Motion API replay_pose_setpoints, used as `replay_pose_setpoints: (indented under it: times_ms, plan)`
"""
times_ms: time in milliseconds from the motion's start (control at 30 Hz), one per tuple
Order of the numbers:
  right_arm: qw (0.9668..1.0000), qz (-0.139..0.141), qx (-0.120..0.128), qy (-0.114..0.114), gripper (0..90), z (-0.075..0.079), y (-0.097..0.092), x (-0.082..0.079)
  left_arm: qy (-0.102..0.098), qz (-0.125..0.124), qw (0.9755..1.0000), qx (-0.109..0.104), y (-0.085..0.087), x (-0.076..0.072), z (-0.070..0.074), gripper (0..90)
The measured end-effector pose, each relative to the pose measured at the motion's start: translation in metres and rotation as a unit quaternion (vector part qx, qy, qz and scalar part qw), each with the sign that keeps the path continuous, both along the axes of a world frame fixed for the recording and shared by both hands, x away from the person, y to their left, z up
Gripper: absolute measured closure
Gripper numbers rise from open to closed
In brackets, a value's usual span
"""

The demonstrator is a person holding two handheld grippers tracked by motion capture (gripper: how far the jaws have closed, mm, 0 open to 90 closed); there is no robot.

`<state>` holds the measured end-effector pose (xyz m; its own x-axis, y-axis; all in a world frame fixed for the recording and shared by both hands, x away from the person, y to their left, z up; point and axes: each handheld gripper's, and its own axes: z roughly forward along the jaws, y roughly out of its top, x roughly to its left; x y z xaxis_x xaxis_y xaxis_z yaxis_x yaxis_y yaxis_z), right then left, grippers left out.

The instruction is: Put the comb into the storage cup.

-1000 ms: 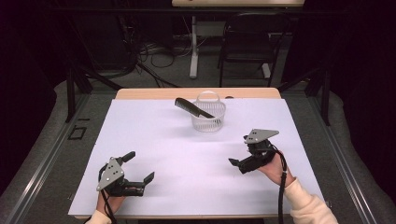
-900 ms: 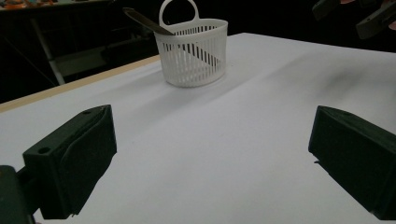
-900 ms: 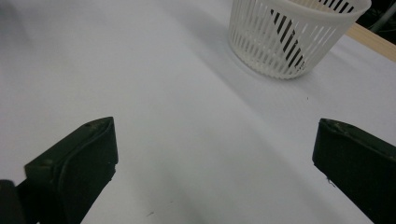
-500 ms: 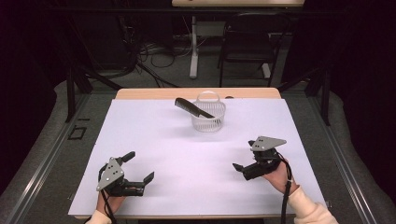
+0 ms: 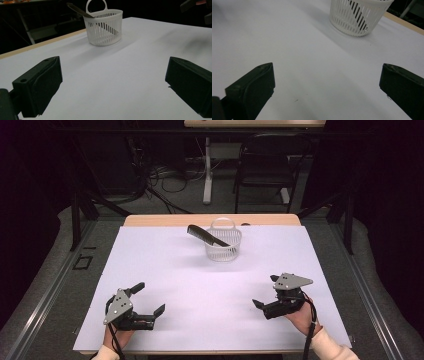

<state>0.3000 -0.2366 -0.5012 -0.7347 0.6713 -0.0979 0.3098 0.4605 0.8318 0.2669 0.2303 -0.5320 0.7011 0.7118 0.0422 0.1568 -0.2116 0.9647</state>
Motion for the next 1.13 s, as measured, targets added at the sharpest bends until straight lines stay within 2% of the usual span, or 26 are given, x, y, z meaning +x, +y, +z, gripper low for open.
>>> replay_pose_setpoints:
  times_ms: [200, 767, 900, 1033, 1133]
  plan:
    - [1.0, -0.004, -0.002, 0.002, 0.0, -0.003, -0.003, -0.006, 0.001, 0.001, 1.0, 0.0, 0.0, 0.0, 0.0, 1.0]
    - [0.9993, -0.028, 0.012, -0.022, 0.0, -0.004, -0.015, -0.023, 0.001, 0.005, 1.0, 0.002, 0.001, 0.0, 0.0, 0.9]
    - [0.9991, -0.031, 0.013, -0.024, 0.0, -0.005, -0.017, -0.025, 0.001, 0.006, 1.0, 0.002, 0.002, 0.0, 0.0, 1.0]
    - [0.999, -0.031, 0.0, -0.031, 0.0, -0.007, -0.017, -0.028, 0.001, 0.011, 0.9999, 0.0, 0.004, 0.001, 0.0, 1.0]
    - [0.999, -0.032, 0.007, -0.031, 0.0, -0.007, -0.018, -0.028, 0.002, 0.013, 0.9999, -0.001, 0.004, 0.002, 0.0, 0.9]
